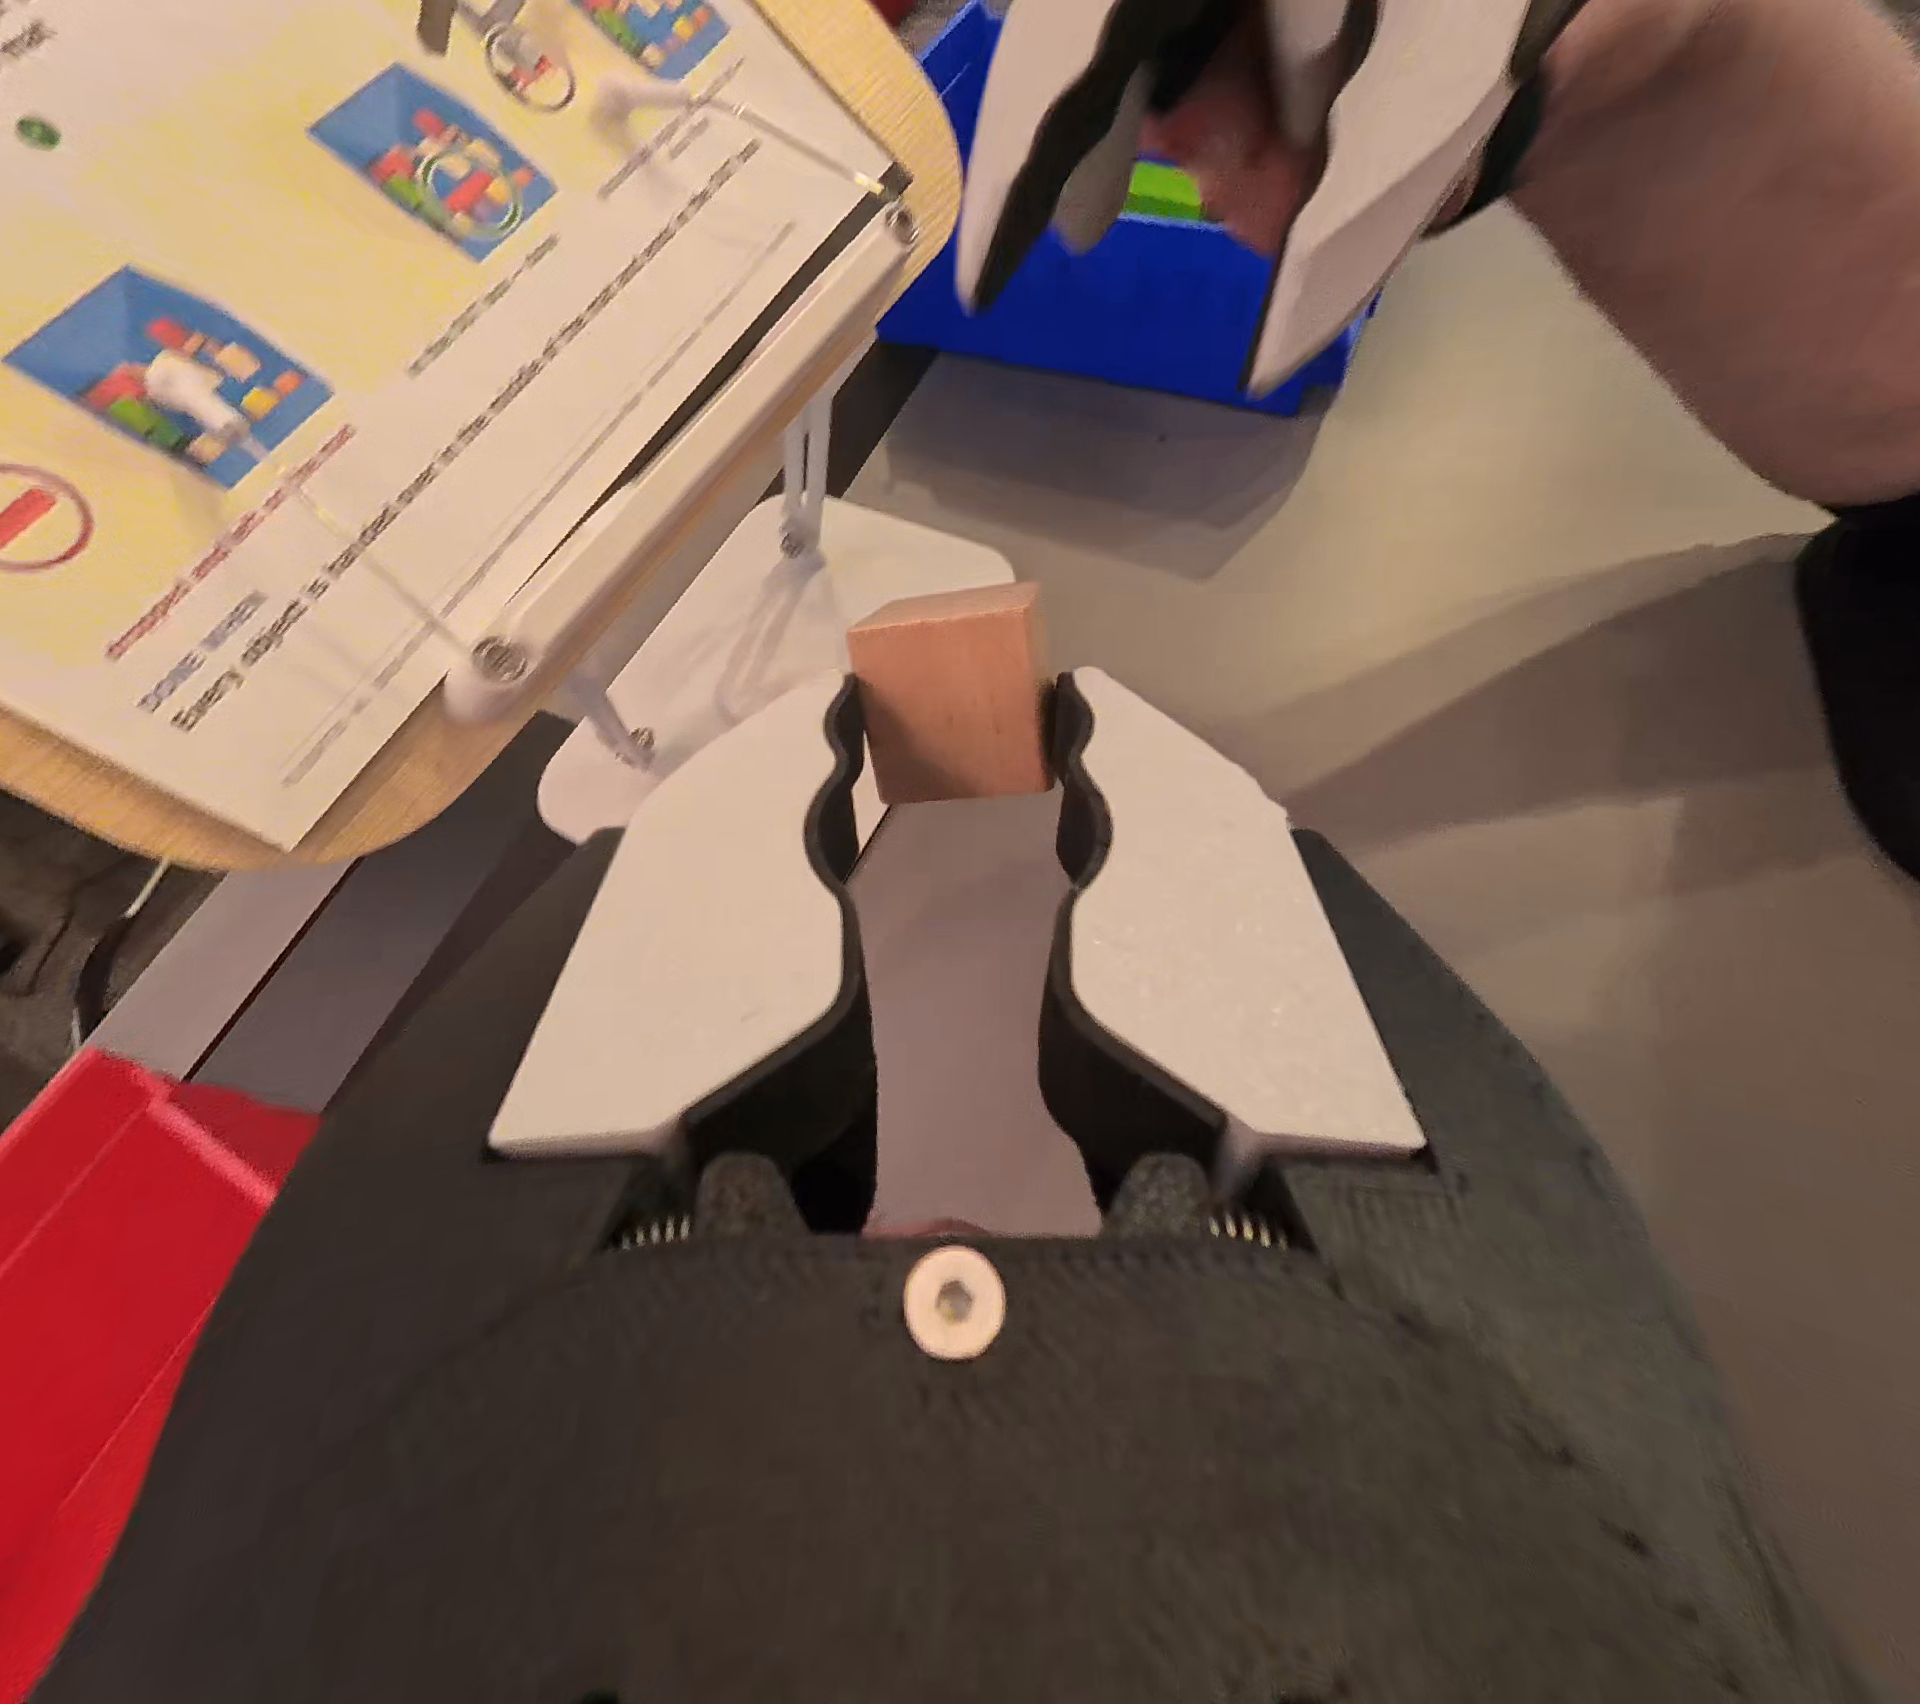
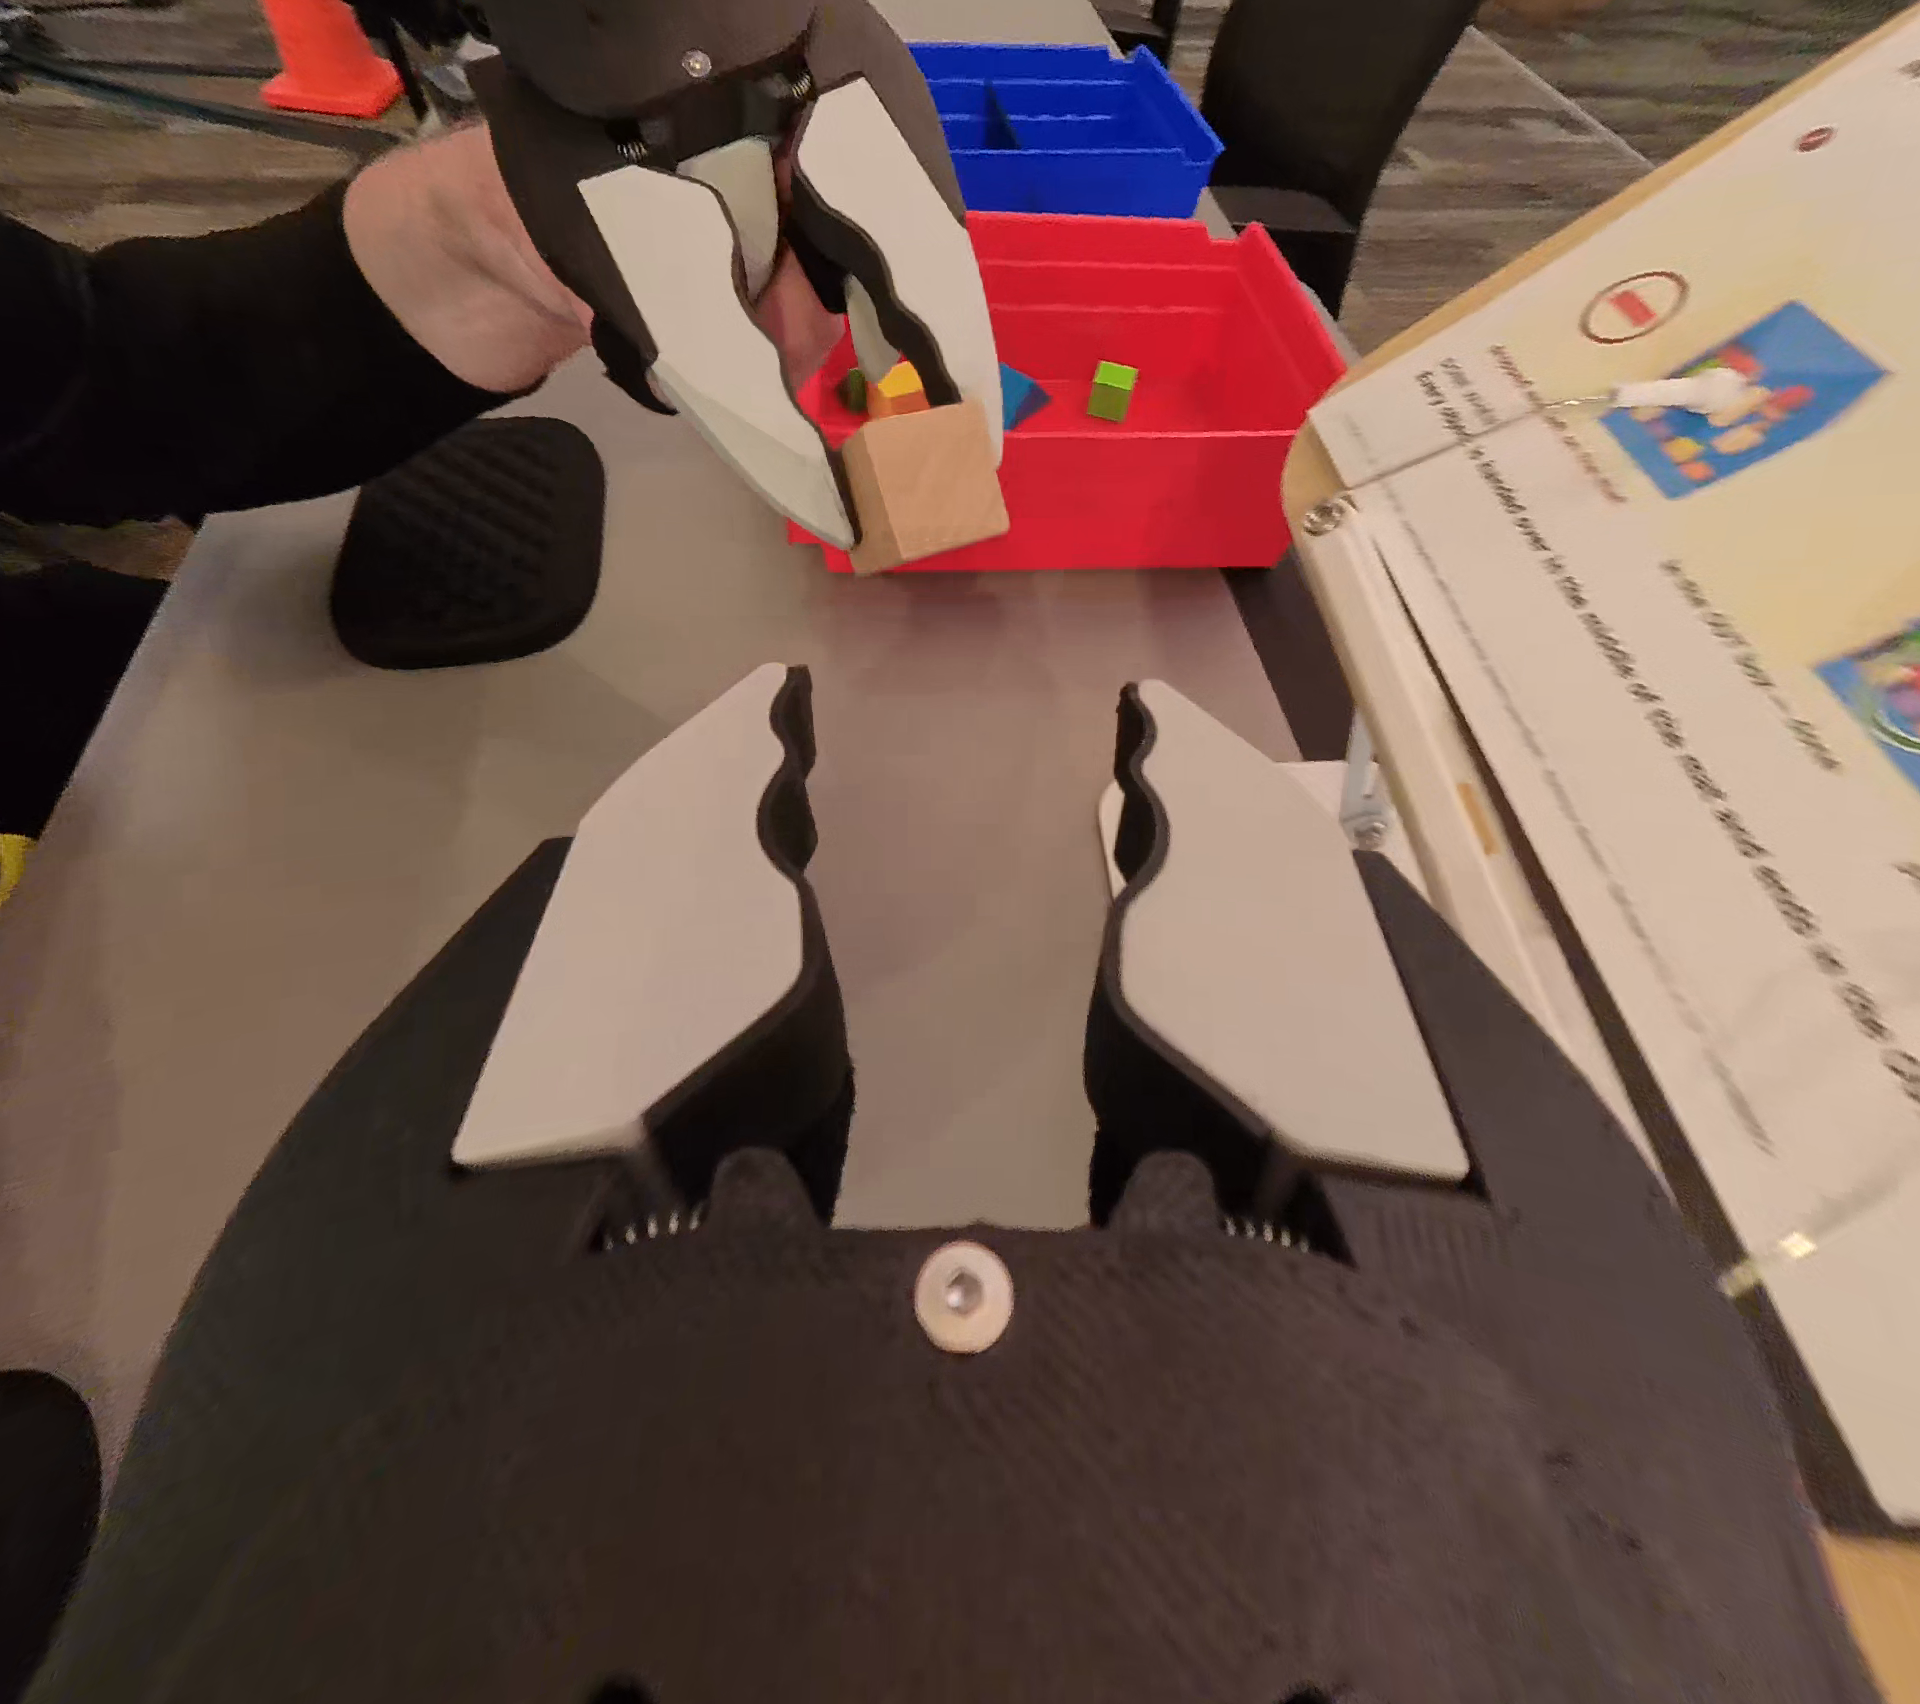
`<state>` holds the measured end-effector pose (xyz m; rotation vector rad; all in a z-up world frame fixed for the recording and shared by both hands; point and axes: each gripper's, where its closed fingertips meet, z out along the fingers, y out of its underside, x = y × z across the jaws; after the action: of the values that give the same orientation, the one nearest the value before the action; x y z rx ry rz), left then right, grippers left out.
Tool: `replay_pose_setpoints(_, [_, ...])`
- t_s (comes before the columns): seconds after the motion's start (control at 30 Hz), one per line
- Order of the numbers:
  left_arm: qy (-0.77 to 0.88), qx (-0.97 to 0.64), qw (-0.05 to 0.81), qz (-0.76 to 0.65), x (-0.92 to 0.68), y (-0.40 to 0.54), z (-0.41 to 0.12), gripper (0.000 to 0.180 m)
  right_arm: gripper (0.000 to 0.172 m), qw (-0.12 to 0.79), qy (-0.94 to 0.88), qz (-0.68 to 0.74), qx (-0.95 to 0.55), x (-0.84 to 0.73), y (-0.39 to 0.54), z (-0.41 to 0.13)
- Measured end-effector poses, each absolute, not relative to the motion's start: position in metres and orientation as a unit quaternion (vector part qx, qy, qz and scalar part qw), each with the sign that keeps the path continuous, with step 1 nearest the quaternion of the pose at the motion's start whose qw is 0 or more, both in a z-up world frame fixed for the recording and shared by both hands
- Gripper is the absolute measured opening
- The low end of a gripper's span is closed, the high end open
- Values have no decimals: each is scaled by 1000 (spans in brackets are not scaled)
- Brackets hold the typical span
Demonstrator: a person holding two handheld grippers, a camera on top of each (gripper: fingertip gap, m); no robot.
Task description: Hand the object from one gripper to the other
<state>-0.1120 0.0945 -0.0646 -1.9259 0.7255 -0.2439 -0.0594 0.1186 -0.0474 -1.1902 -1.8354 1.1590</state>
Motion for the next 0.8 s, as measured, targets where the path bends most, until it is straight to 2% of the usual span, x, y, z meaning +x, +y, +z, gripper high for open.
replay_pose_setpoints(0.23, [336,-772,520,-141,-77,87,-54,35,51,287,-707,490,-421,-70,93,-55])
replay_pose_setpoints(0.47, [355,-765,517,-145,-67,86,-55,35,31,261,-705,524,-401,-68,82,-52])
replay_pose_setpoints(0.8, [361,-744,534,-177,-57,84,-45,35,30,250,-704,537,-393,-58,81,-43])
